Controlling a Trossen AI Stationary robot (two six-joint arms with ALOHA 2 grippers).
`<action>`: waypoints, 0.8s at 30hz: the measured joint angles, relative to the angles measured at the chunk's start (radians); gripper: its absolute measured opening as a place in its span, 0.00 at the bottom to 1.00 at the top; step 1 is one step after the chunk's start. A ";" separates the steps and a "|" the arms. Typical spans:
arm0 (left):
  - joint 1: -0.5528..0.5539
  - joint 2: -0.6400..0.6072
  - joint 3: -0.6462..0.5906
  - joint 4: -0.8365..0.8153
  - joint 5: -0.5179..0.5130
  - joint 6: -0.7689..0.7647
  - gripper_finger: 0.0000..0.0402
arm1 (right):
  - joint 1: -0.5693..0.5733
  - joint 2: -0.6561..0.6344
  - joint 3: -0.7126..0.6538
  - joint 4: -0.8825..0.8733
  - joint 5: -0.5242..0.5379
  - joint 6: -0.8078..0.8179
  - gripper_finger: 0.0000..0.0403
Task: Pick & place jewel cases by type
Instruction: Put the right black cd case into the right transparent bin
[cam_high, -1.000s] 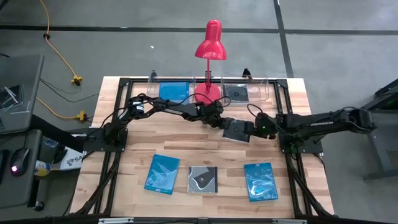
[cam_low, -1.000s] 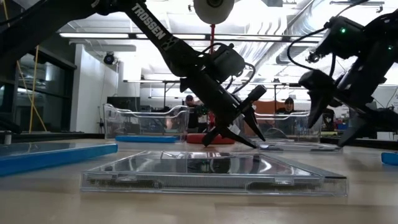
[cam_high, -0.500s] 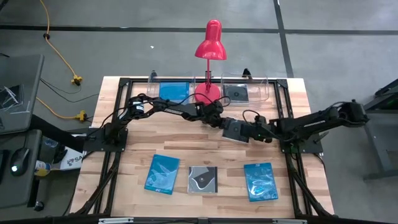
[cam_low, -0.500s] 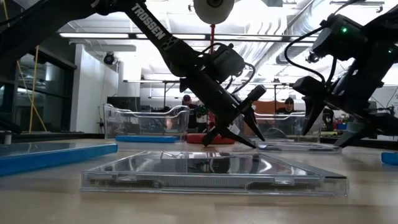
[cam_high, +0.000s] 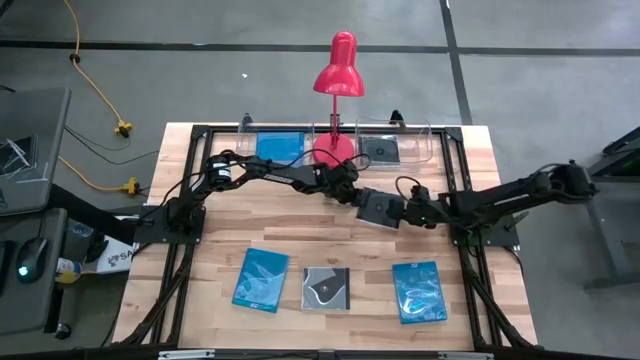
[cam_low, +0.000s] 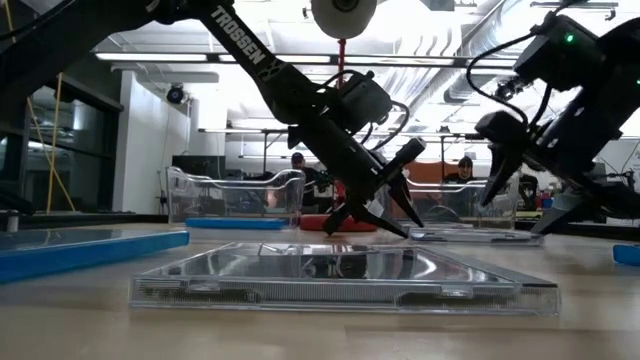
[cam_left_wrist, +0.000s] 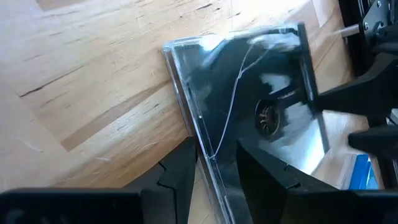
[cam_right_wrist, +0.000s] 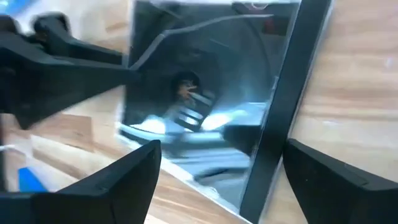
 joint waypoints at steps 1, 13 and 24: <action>0.000 0.000 0.000 0.000 0.000 0.000 0.30 | -0.001 -0.015 0.000 -0.008 0.012 -0.005 0.78; 0.000 0.000 0.000 0.000 0.004 0.044 0.30 | -0.001 -0.093 0.001 -0.038 0.037 -0.057 0.77; 0.000 0.000 0.000 0.002 0.009 0.070 0.30 | -0.001 -0.164 0.006 -0.063 0.049 -0.103 0.77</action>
